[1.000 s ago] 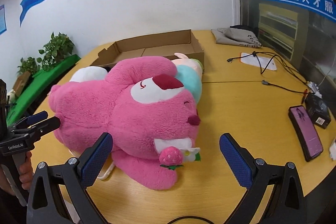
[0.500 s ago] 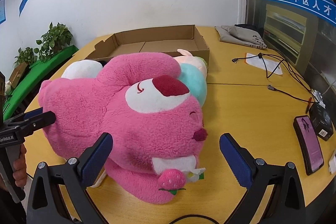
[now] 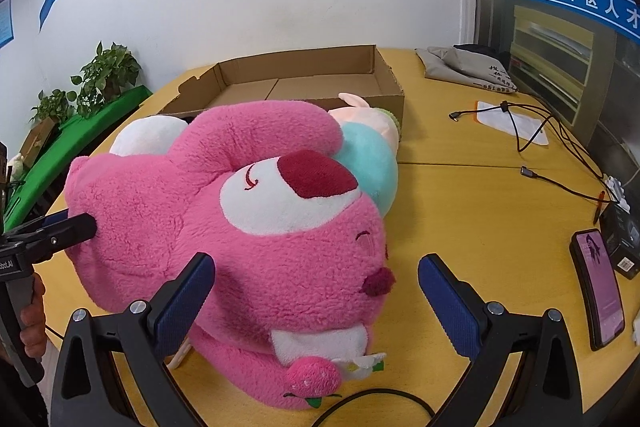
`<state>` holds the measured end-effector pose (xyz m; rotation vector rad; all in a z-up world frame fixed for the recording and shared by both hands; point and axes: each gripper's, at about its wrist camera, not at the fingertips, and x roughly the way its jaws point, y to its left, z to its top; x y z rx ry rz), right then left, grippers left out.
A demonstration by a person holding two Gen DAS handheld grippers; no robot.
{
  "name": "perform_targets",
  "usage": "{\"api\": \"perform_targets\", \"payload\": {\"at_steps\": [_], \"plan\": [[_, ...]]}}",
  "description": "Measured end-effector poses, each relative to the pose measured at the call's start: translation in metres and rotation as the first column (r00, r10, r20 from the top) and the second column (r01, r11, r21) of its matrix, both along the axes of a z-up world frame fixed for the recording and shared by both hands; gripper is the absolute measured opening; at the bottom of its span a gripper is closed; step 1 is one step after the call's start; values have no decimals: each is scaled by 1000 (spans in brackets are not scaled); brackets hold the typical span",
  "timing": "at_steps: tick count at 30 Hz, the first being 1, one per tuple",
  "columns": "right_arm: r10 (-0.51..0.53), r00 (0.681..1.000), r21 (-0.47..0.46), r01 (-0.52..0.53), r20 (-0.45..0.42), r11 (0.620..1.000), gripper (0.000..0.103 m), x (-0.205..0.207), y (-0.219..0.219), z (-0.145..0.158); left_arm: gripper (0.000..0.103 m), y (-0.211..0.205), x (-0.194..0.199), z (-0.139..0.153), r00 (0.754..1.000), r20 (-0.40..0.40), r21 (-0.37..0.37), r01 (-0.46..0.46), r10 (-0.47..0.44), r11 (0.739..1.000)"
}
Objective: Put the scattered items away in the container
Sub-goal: 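Close the left gripper on the pink bear while the right gripper closes beside it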
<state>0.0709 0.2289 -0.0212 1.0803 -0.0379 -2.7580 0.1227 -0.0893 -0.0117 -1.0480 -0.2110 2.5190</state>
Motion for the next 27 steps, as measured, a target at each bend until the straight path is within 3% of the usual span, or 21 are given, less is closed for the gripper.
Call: {"api": "perform_targets", "payload": {"at_steps": [8,13,17,19,21,24,27], "plan": [[15,1000,-52,-15,-8,999,103,-5,10,0,102,-3,-11,-4,999,29,32,31,-32,999],[93,995,-61,-95,-33,994,103,-20,12,-5,103,-9,-29,-16,995,63,67,67,-72,995],[143,988,-180,-131,54,975,103,-48,19,-32,103,-14,-45,-33,982,135,150,114,-134,982],[160,983,-247,-133,93,960,103,-54,23,-46,101,-13,-47,-38,976,148,154,136,-159,979],[173,979,-296,-135,107,946,101,-52,23,-53,93,-11,-43,-37,974,135,129,164,-181,978],[176,981,-292,-145,82,945,89,-42,16,-51,77,-14,-39,-34,972,132,130,179,-195,975],[172,983,-297,-147,58,944,79,-32,14,-44,70,-19,-35,-32,970,130,140,189,-207,972]]}}
